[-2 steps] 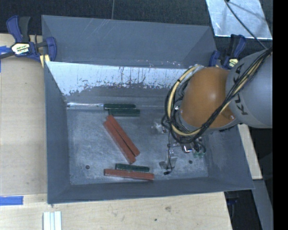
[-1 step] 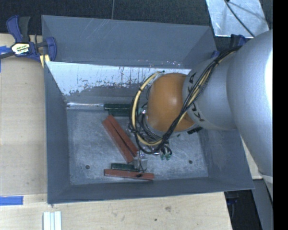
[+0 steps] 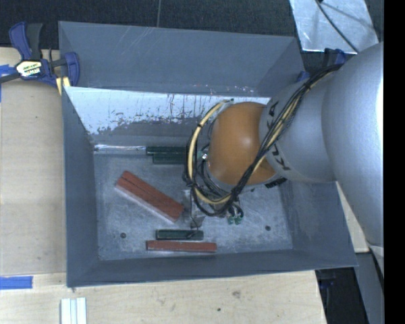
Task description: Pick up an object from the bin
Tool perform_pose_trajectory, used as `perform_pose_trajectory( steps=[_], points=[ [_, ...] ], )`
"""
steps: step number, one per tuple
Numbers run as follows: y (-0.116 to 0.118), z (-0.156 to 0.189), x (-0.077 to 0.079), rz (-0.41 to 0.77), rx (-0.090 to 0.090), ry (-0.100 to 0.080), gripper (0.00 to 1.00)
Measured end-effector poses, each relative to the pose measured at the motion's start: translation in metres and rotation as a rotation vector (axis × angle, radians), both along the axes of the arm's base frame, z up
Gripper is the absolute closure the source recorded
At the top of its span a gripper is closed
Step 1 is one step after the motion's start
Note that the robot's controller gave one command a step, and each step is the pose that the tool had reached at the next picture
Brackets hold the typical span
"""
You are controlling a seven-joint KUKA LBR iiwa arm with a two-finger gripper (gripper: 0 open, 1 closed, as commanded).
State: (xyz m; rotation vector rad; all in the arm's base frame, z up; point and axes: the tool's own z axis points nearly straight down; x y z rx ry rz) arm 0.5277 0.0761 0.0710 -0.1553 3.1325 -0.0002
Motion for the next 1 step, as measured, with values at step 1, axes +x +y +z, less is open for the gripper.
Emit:
perform_pose_trajectory(
  steps=[1],
  points=[
    [-0.0009, -0.0002, -0.0084, 0.223, -0.001, 0.002, 1.0]
  ],
)
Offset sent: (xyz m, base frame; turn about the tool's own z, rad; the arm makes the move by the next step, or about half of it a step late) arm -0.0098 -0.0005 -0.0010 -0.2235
